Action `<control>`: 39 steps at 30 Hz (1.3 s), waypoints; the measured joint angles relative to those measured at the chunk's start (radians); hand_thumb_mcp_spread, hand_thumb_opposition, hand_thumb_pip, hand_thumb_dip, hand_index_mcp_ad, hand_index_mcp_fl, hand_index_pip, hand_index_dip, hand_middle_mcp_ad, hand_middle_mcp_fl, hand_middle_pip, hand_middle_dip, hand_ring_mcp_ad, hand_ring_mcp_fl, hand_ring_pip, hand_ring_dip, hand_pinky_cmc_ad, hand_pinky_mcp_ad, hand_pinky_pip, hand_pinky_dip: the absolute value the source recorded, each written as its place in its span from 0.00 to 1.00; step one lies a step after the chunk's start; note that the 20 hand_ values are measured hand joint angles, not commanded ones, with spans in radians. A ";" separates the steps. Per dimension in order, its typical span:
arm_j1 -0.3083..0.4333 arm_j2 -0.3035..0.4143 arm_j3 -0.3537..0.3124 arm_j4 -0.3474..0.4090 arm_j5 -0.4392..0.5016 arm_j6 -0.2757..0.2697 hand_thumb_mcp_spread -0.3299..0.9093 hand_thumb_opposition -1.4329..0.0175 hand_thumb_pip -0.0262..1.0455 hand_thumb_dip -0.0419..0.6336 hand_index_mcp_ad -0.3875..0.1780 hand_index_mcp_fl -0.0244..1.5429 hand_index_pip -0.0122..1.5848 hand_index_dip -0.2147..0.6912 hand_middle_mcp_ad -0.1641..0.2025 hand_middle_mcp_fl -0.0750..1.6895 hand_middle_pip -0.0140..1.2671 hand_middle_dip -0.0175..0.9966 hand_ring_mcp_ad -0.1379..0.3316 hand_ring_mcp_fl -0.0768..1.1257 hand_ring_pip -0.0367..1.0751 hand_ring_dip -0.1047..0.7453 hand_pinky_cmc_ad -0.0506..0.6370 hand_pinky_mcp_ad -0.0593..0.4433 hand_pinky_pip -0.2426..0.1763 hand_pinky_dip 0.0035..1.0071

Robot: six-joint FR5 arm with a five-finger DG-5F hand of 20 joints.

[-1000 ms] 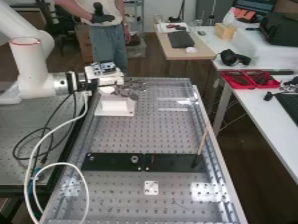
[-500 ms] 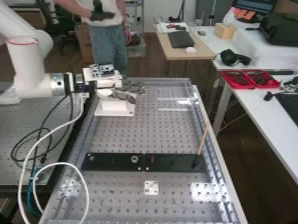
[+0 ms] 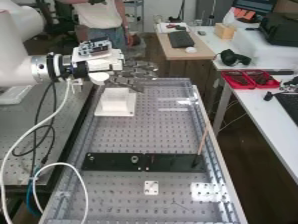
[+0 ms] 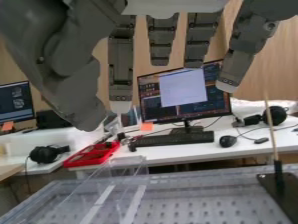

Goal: Grab the larger nut and place it in the white container

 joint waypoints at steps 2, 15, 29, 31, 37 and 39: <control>-0.047 0.004 0.027 -0.017 -0.023 -0.007 0.41 0.39 0.86 0.43 0.41 0.03 0.85 0.11 0.59 0.05 0.10 0.17 0.57 0.06 0.18 0.22 0.59 0.74 0.33 0.79; -0.177 0.019 0.158 -0.095 -0.033 -0.051 0.38 0.39 0.78 0.42 0.41 0.03 0.42 0.07 0.60 0.05 0.10 0.22 0.57 0.07 0.14 0.26 0.60 0.74 0.33 0.76; -0.165 0.026 0.185 -0.128 0.134 -0.049 0.37 0.40 0.78 0.41 0.41 0.03 0.23 0.02 0.60 0.05 0.10 0.23 0.58 0.06 0.11 0.30 0.60 0.74 0.33 0.68; -0.163 0.023 0.190 -0.134 0.141 -0.058 0.37 0.40 0.78 0.41 0.42 0.03 0.23 0.02 0.60 0.05 0.10 0.23 0.58 0.06 0.11 0.30 0.60 0.74 0.33 0.68; -0.160 0.014 0.206 -0.158 0.152 -0.074 0.36 0.40 0.81 0.42 0.41 0.03 0.23 0.02 0.60 0.05 0.10 0.23 0.58 0.06 0.11 0.30 0.60 0.74 0.33 0.68; -0.160 0.011 0.210 -0.159 0.150 -0.075 0.36 0.40 0.81 0.42 0.41 0.03 0.23 0.02 0.60 0.05 0.10 0.23 0.58 0.06 0.11 0.30 0.60 0.74 0.33 0.68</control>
